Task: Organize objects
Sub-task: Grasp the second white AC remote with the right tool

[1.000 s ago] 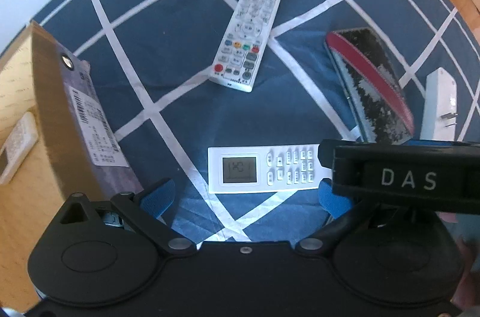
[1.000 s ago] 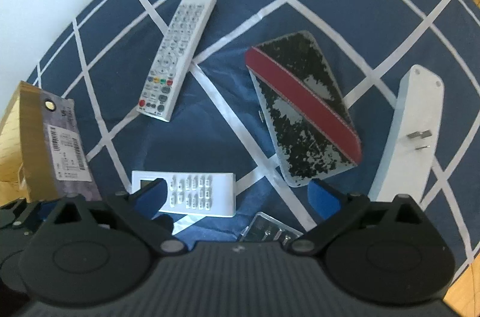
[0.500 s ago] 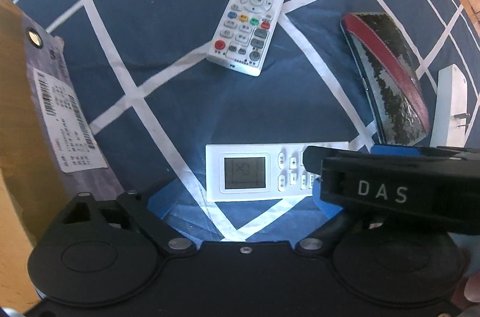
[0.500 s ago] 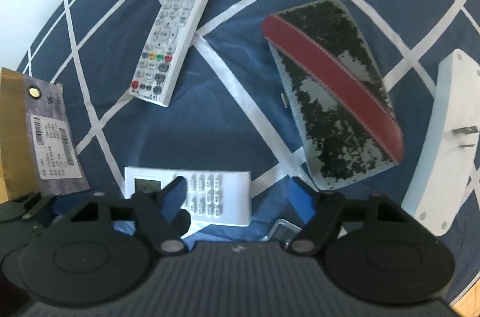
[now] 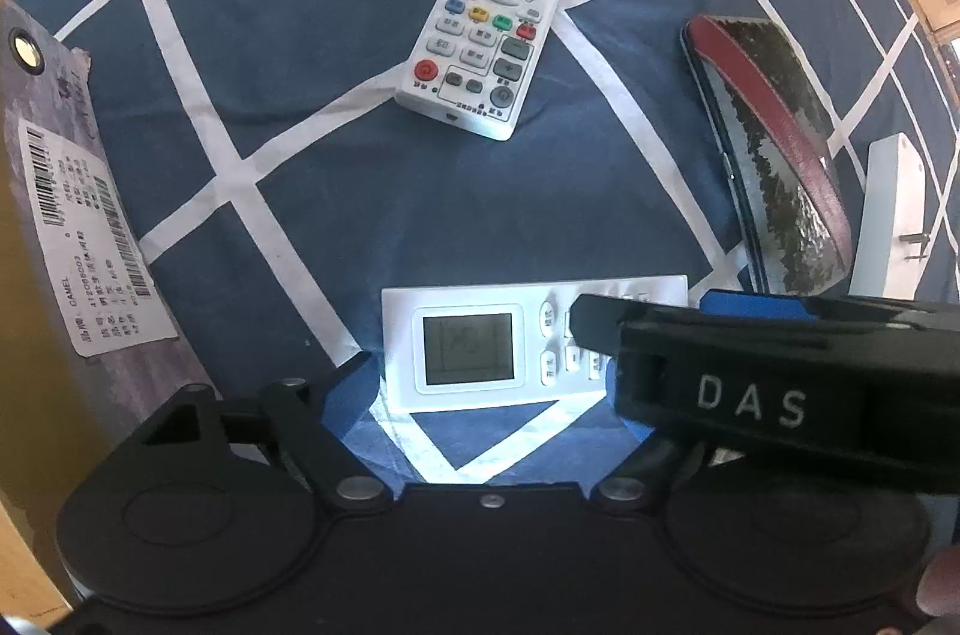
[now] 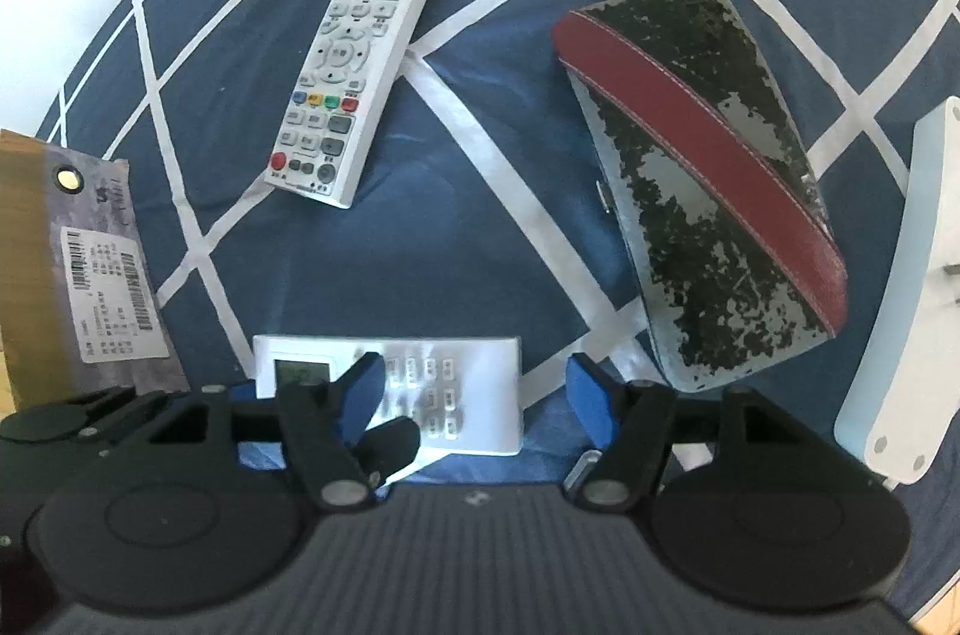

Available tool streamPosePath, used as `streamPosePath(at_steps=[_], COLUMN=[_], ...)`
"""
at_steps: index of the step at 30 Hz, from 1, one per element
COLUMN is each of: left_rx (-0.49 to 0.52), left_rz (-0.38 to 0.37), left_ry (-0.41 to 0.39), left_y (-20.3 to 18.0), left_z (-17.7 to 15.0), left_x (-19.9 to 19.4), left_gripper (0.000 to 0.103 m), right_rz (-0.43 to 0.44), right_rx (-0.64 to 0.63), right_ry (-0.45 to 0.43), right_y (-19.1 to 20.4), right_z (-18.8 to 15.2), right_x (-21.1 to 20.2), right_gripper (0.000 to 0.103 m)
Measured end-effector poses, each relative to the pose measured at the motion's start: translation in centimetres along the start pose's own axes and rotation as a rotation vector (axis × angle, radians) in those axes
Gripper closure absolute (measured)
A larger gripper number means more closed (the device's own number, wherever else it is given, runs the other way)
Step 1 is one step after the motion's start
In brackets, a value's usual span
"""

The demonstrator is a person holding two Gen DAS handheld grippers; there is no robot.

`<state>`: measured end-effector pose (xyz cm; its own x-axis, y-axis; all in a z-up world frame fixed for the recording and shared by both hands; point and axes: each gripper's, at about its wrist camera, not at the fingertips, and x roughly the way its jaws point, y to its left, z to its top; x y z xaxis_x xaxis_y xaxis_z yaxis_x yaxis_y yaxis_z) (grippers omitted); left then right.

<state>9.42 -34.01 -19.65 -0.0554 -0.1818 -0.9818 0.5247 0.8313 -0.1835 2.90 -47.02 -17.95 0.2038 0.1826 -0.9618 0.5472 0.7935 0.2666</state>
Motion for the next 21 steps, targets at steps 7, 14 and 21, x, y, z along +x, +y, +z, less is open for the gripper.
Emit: streamPosePath(at_steps=[7, 14, 21], left_rx=[0.002, -0.003, -0.013], left_rz=[-0.004, -0.004, -0.002], left_ry=[-0.005, -0.007, -0.013], left_y=[-0.2, 0.46, 0.37], left_z=[0.04, -0.03, 0.07], left_x=[-0.09, -0.35, -0.45], left_gripper=[0.024, 0.026, 0.027], right_rz=[0.019, 0.033, 0.032], right_rx=[-0.012, -0.027, -0.03], right_ry=[0.009, 0.006, 0.004], right_y=[0.16, 0.62, 0.57], right_z=[0.0, 0.13, 0.2], right_x=[0.23, 0.45, 0.26], right_gripper=[0.036, 0.045, 0.045])
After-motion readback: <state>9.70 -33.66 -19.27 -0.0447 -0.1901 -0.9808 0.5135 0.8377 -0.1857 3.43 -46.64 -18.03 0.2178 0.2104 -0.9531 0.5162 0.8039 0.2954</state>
